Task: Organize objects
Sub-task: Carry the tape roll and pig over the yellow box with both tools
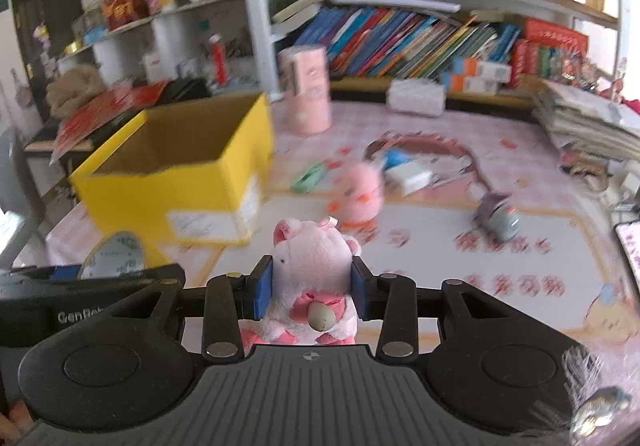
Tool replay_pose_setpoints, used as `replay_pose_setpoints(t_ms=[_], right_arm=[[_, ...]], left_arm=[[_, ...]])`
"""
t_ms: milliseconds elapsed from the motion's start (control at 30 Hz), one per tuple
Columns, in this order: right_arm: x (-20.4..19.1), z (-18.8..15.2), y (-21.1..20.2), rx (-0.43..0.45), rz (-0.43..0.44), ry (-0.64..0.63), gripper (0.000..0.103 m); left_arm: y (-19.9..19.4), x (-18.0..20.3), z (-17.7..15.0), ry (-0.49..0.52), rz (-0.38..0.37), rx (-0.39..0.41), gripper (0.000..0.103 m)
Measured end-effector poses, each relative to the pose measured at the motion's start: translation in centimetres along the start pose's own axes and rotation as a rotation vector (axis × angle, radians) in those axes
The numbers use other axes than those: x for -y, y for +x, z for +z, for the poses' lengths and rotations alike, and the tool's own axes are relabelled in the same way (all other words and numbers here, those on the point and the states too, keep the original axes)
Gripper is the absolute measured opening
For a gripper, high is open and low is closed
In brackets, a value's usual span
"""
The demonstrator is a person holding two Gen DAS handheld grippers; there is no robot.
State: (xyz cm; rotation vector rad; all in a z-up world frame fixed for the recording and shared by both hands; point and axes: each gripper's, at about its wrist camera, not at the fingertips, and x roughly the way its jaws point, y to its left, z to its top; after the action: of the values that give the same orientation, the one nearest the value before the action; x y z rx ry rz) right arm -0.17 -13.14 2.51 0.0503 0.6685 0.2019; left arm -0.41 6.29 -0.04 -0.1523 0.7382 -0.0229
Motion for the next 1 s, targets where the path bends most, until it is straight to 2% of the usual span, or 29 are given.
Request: replay_pose_setpoints(t_ms=[233,433,1000], right_arm=[[-5.3,-2.6,-0.5,-0.052,0.066,-0.011,0.037],[-8.6,-3.3,-0.7,-0.071,0.103,-0.032,0.037],[-10.9,-2.2,0.1,-0.060,0.104,-0.057,0.037]], left_arm=[[-2.6,-4.5,-2.0,-0.021,0.055,-0.014,0.084],[-4.1,-6.9,-2.5,-0.040,0.078,-0.002,0.084],[-4.3,-8.8,-1.4,-0.048,0.069,0.042,0.084]])
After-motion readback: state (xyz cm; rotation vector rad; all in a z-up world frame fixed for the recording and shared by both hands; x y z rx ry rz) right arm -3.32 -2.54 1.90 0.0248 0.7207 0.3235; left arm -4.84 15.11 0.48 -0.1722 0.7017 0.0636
